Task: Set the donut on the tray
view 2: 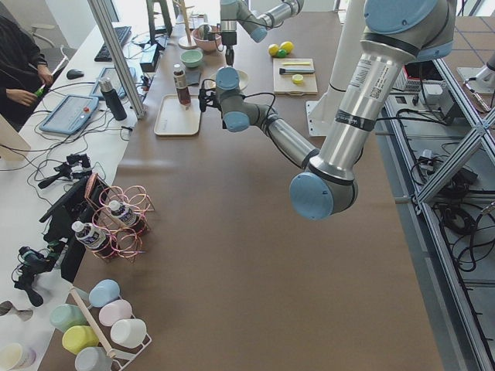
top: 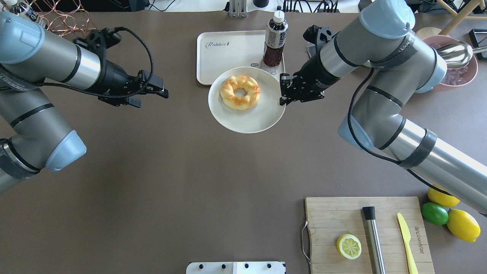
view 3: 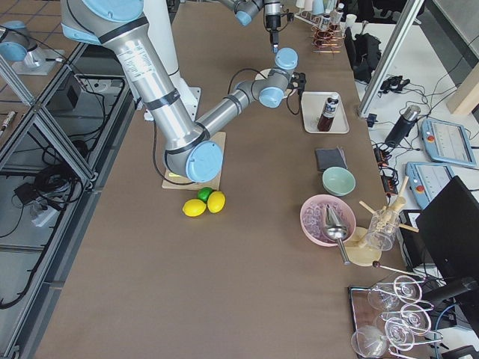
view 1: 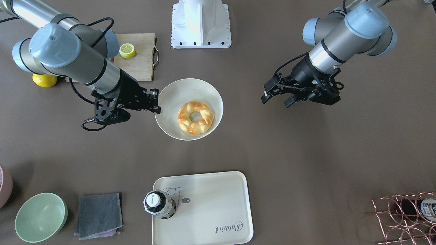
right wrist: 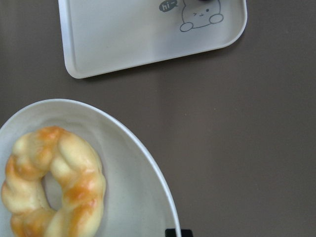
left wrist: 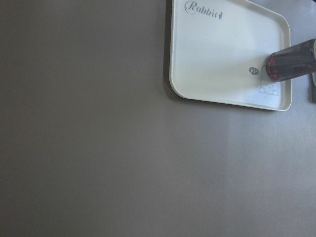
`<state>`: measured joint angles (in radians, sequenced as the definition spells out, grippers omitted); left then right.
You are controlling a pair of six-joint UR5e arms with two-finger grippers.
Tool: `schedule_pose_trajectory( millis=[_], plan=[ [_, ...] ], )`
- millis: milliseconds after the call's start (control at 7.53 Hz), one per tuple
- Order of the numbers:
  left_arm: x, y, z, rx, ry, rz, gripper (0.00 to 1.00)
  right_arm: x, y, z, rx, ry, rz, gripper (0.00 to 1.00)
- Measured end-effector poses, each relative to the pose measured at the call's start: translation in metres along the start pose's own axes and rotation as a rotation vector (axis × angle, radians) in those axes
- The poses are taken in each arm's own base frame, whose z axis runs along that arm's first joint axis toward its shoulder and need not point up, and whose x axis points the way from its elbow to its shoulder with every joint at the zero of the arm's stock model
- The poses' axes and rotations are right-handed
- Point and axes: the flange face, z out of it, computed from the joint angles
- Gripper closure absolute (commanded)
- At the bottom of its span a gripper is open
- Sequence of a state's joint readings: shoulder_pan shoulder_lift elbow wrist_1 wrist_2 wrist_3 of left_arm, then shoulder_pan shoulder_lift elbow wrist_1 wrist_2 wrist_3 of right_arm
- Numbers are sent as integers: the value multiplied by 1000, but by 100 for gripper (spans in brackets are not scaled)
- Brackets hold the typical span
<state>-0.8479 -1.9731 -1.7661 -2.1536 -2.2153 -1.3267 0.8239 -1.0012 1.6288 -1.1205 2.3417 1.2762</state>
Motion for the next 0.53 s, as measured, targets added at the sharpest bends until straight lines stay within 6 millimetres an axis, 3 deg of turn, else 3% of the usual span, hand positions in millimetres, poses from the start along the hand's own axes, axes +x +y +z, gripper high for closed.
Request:
schedule_pose_trajectory(
  millis=[266, 531],
  plan=[
    [15, 13, 15, 8, 1, 24, 3, -34, 15, 21, 6, 16, 12, 100],
    [29, 19, 18, 7, 15, -10, 5, -66, 24, 33, 17, 49, 21, 100]
  ],
)
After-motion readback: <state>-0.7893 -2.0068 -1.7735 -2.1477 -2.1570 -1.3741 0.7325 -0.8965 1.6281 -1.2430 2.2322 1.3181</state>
